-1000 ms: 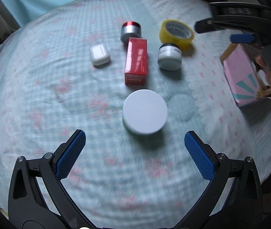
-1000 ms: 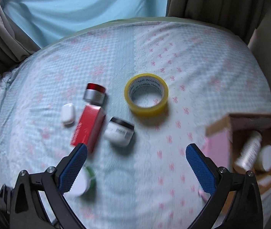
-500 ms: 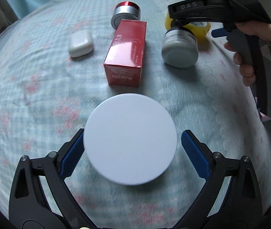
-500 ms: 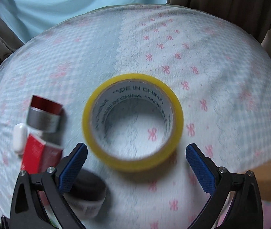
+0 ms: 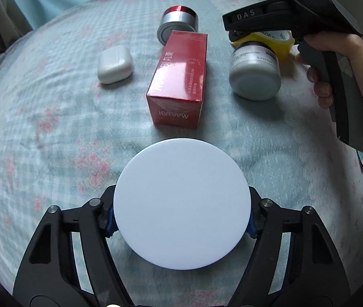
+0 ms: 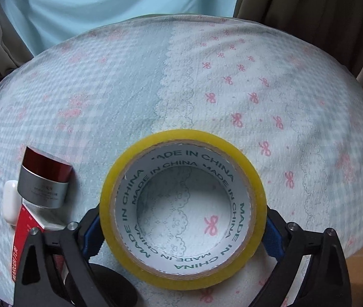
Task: Organize rigid objects
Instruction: 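Grasp the white-lidded jar with the left tool while the right tool grasps the yellow tape, then carry the jar and tape roll into the pink box and release both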
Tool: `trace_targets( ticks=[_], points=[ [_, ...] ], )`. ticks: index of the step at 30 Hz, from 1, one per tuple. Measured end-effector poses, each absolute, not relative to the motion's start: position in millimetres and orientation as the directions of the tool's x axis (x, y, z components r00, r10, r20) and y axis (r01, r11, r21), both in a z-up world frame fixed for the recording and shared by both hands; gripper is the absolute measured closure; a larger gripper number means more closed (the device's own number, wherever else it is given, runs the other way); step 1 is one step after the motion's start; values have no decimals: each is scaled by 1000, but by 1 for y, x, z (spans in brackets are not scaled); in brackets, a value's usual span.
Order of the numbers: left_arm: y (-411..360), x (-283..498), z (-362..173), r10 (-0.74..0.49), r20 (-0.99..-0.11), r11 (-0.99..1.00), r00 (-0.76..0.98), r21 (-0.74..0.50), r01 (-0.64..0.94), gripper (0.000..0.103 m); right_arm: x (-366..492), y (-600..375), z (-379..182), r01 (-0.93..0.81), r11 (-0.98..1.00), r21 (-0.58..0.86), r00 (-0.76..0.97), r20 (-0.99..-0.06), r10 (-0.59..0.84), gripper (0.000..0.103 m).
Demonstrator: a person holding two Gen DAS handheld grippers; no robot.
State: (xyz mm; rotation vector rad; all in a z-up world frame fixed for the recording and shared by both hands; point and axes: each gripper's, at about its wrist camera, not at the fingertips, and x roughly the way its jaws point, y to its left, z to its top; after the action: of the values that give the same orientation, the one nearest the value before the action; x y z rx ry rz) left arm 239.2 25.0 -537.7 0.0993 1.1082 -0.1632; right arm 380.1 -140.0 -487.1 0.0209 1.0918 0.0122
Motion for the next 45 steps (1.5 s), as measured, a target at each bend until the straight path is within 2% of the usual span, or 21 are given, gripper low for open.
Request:
trace_targets(
  ticks=[9, 14, 20, 25, 31, 38, 45],
  points=[
    [34, 235, -525, -66, -898, 986, 436, 8, 166, 35, 361, -142, -463, 4, 1000, 26, 472, -881, 21, 7],
    [42, 226, -496, -67, -884, 988, 463, 8, 157, 35, 342, -141, -431, 5, 999, 34, 497, -867, 27, 7],
    [56, 218, -435, -96, -851, 988, 517, -20, 152, 35, 306, -137, -368, 18, 999, 46, 535, -844, 29, 7],
    [64, 202, -374, -143, -839, 977, 525, -34, 211, 35, 262, -132, -299, 35, 998, 56, 558, -830, 27, 7],
    [76, 184, -303, -155, -823, 974, 546, -34, 225, 35, 204, -137, -234, 63, 994, 86, 532, -846, 39, 7],
    [60, 160, -256, -178, -809, 969, 560, -45, 244, 35, 144, -167, -197, 90, 991, 94, 511, -859, 35, 7],
    [1, 139, -222, -227, -800, 962, 555, -96, 255, 35, 103, -241, -181, 139, 985, 107, 499, -866, 24, 7]
  ],
)
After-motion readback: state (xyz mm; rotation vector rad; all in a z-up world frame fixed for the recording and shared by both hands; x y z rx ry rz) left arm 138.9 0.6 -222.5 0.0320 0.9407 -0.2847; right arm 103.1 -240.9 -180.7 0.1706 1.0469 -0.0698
